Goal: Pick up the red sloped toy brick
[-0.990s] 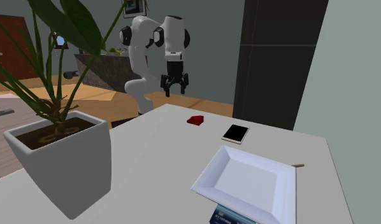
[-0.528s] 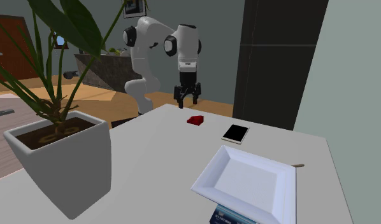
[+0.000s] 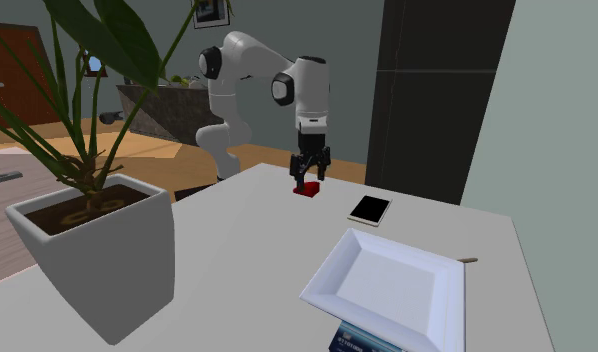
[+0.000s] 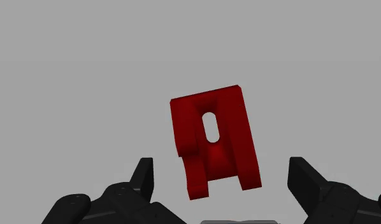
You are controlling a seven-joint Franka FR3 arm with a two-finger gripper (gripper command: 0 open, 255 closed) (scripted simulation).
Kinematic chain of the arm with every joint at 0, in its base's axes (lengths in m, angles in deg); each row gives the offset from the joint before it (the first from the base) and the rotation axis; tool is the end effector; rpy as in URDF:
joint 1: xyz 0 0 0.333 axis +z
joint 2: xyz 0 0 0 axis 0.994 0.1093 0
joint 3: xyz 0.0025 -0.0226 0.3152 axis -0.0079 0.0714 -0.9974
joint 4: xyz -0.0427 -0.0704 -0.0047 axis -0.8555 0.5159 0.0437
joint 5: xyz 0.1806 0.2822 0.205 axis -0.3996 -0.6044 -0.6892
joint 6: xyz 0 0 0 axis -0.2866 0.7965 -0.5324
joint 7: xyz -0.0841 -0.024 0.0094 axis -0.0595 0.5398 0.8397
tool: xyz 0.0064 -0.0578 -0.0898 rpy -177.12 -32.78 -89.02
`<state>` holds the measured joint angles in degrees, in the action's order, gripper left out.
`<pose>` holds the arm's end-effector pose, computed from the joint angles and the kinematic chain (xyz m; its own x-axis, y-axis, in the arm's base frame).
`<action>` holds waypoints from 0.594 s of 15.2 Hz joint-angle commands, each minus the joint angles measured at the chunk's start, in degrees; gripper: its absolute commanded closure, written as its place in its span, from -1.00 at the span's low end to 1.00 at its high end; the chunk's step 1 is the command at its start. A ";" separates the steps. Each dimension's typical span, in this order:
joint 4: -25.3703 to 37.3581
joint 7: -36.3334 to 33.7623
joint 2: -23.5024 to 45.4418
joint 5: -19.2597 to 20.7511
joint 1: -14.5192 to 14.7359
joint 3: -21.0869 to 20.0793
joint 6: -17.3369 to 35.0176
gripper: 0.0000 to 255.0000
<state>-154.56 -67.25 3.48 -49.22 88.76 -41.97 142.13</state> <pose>0.5927 0.0965 0.4599 0.9560 0.2925 0.0231 0.2922 -0.9562 0.0171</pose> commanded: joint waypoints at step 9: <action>-1.87 -0.15 1.23 0.13 0.04 0.00 3.14 1.00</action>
<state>-156.32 -67.32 4.46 -49.25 88.91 -42.14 145.25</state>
